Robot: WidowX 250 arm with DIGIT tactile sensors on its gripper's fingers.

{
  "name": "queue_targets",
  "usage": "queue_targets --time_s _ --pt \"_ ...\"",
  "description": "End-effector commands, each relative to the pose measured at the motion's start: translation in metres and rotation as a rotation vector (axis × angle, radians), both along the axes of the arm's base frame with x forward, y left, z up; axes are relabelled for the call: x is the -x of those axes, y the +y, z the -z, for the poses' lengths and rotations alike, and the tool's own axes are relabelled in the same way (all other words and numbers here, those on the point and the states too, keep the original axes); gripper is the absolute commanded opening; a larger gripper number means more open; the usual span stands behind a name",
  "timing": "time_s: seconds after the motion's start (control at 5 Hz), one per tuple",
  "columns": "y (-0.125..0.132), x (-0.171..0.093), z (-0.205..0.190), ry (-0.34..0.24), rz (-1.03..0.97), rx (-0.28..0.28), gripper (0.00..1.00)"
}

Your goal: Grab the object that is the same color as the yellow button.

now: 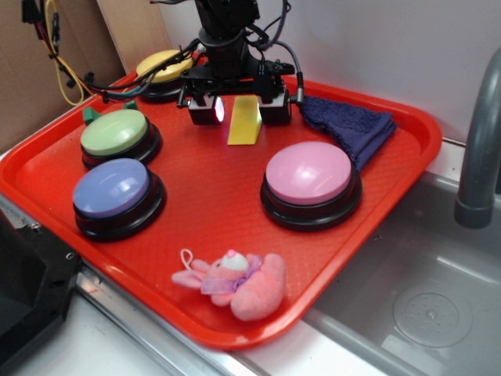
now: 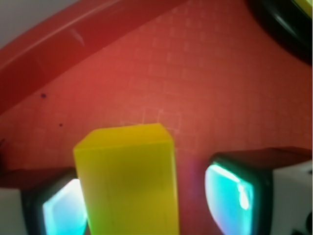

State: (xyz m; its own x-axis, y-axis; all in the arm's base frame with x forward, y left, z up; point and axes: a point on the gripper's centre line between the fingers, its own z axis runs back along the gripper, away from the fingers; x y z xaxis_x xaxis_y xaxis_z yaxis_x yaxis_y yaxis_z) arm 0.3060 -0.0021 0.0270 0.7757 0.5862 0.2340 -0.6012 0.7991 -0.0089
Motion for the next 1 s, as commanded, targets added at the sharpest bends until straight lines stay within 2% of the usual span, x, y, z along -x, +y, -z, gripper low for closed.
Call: queue_targets --time_s 0.0,0.2,0.4,0.6,0.8 --pt "0.008 -0.009 -0.011 -0.084 -0.009 0.014 0.06" --pt "0.009 -0.008 -0.013 -0.093 -0.017 0.013 0.00" --pt "0.010 -0.009 -0.016 -0.095 -0.016 0.011 0.00" --pt "0.004 -0.008 -0.053 -0.043 0.047 -0.011 0.00" --pt "-0.004 -0.004 -0.095 0.026 0.109 0.041 0.00"
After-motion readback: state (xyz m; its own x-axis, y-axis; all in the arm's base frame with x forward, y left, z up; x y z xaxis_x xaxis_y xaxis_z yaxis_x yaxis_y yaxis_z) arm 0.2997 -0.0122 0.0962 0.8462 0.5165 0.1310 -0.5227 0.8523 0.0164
